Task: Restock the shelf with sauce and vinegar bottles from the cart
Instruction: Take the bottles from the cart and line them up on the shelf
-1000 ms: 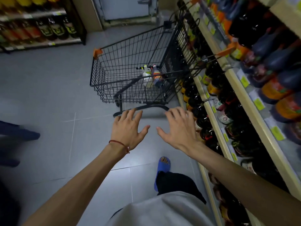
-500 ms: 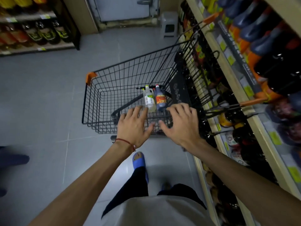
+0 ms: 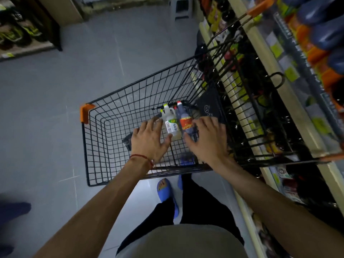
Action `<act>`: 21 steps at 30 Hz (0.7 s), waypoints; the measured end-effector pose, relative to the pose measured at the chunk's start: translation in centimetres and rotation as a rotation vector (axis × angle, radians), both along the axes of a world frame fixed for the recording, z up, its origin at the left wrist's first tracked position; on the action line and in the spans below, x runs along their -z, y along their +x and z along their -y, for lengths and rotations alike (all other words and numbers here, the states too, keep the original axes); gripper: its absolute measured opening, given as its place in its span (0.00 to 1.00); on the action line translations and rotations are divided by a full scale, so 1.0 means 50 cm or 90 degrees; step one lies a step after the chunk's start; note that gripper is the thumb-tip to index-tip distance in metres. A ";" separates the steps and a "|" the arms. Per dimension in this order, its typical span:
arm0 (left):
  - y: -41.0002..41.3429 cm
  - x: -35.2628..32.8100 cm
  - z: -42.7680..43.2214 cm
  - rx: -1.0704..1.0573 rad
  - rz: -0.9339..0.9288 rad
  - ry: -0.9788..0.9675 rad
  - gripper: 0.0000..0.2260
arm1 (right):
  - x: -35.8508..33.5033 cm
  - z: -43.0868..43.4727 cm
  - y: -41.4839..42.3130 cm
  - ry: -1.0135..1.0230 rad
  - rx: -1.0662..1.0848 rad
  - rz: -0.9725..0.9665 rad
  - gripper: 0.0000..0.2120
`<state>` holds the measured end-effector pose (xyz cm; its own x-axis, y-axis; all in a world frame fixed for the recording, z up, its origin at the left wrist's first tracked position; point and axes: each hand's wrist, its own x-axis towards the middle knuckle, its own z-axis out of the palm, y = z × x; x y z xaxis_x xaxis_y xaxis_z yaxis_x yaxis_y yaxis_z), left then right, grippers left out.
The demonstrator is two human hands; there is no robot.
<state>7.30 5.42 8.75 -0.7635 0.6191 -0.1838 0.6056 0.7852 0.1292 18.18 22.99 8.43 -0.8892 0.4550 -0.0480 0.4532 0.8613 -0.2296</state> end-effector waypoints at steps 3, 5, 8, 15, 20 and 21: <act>-0.043 0.041 -0.037 -0.025 0.021 -0.024 0.29 | 0.042 -0.035 -0.049 -0.040 0.002 0.032 0.32; -0.065 0.065 -0.061 -0.052 0.041 -0.039 0.29 | 0.070 -0.059 -0.077 -0.064 -0.005 0.052 0.33; -0.086 0.102 -0.095 -0.101 0.088 -0.053 0.29 | 0.116 -0.091 -0.113 -0.094 0.000 0.076 0.33; -0.118 0.235 -0.165 -0.162 0.174 -0.044 0.27 | 0.241 -0.143 -0.188 -0.191 0.077 0.084 0.27; -0.120 0.362 -0.186 -0.161 0.235 -0.044 0.27 | 0.361 -0.149 -0.198 -0.238 0.099 0.085 0.25; -0.119 0.388 -0.186 -0.164 0.244 -0.043 0.27 | 0.385 -0.146 -0.197 -0.243 0.093 0.072 0.24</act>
